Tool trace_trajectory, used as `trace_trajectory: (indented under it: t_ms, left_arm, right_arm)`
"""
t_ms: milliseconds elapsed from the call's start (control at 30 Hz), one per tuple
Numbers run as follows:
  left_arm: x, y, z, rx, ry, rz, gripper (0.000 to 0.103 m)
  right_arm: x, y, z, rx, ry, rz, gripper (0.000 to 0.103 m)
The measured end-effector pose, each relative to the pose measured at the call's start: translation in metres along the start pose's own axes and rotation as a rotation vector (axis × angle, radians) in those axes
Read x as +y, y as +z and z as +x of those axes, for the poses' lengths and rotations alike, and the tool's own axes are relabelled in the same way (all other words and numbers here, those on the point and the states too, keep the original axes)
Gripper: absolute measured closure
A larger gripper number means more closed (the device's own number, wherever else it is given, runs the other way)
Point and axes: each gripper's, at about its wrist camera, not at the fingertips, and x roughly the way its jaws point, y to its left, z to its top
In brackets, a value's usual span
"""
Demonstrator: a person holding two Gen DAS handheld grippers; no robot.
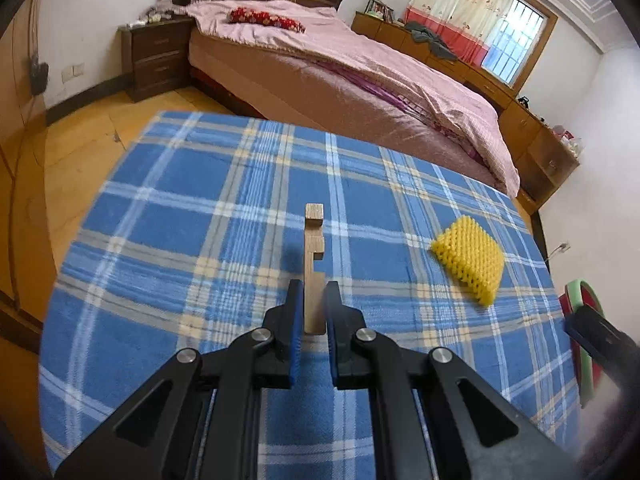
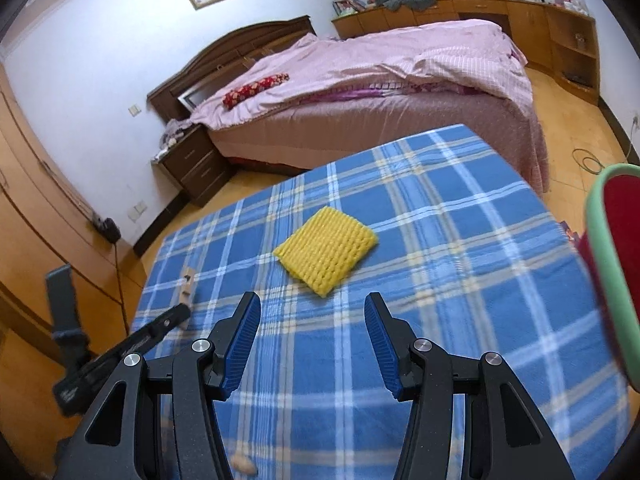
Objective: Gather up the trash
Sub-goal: 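Move both tools back over the bed toward the yellow corn sponge, then grasp the yellow corn sponge with the right tool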
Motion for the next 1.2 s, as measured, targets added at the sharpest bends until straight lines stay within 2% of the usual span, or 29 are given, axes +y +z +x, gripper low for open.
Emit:
trace_trajectory:
  t_ms: [533, 700, 833, 900, 933, 967, 1067, 1200]
  left_arm:
    - [0.013, -0.006, 0.006, 0.004, -0.005, -0.046, 0.093]
    - [0.013, -0.007, 0.006, 0.0, -0.002, -0.038, 0.093]
    - [0.015, -0.005, 0.007, 0.001, -0.015, -0.048, 0.093]
    - [0.015, -0.005, 0.007, 0.001, -0.017, -0.049, 0.093]
    - [0.015, -0.005, 0.007, 0.0, -0.016, -0.048, 0.093]
    - [0.015, -0.005, 0.007, 0.0, -0.017, -0.05, 0.093]
    - [0.015, -0.005, 0.007, 0.0, -0.019, -0.054, 0.093]
    - [0.016, -0.004, 0.007, -0.001, -0.022, -0.058, 0.093]
  right_arm:
    - [0.009, 0.022, 0.078, 0.055, -0.131, -0.003, 0.046]
    - [0.008, 0.023, 0.094, 0.065, -0.161, -0.004, 0.046]
    - [0.014, 0.021, 0.096, 0.064, -0.196, -0.056, 0.046]
    - [0.017, 0.019, 0.097, 0.063, -0.221, -0.081, 0.051]
    - [0.019, 0.018, 0.097, 0.062, -0.226, -0.094, 0.056]
    - [0.02, 0.017, 0.098, 0.064, -0.215, -0.103, 0.063]
    - [0.029, 0.013, 0.099, 0.073, -0.186, -0.166, 0.075]
    - [0.037, 0.01, 0.094, 0.07, -0.153, -0.211, 0.083]
